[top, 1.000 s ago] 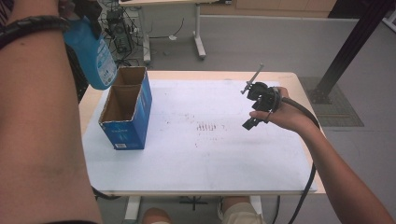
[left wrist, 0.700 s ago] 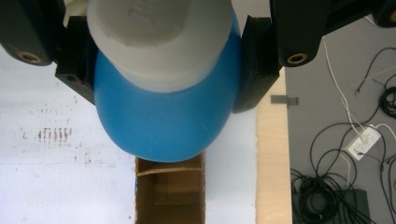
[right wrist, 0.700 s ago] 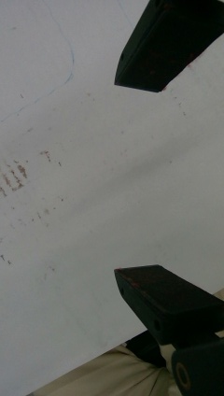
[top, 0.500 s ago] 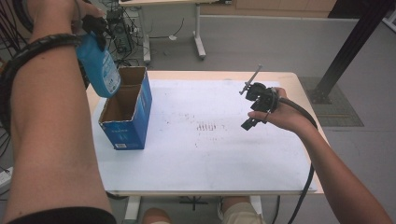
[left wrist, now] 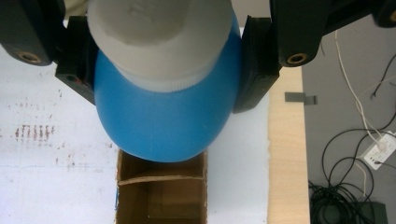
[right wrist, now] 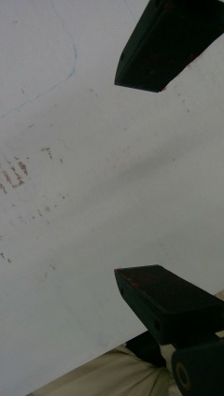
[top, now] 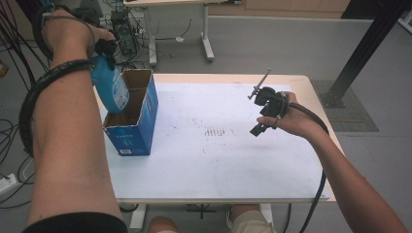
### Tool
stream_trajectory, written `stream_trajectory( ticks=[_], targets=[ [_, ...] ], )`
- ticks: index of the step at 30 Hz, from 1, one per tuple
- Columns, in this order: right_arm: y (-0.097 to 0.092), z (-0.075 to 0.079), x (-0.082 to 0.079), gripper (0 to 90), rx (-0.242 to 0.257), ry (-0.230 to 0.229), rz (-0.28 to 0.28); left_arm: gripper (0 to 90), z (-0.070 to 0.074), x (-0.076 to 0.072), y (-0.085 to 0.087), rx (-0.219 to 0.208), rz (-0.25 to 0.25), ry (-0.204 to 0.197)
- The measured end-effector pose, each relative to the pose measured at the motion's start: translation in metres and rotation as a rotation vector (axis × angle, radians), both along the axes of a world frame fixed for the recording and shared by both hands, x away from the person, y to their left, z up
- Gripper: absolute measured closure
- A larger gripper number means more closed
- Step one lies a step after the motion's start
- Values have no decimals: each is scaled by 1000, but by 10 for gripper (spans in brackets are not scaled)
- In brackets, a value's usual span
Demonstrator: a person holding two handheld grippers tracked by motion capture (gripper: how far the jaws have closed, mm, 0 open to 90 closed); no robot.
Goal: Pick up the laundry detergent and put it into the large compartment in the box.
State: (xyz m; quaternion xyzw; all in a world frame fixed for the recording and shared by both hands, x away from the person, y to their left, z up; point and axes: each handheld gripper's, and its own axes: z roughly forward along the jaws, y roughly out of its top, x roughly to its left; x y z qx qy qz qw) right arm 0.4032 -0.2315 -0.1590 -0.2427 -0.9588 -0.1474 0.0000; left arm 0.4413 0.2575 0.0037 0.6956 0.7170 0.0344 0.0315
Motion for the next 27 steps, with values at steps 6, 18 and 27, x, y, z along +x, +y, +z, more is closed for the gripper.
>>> stream_trajectory(
  ticks=[6, 18, 27],
  targets=[
    [-2, 1, 0, 75, 0, -5, -3, 365, -14, 2, 0, -7, 7, 5],
    [1, -3, 1, 75, 0, 4, -2, 365, -46, 4, 1, -12, 16, 13],
    [2, -6, 1, 75, 2, 7, -1, 365, -73, 2, -4, -14, 27, 4]
  ],
)
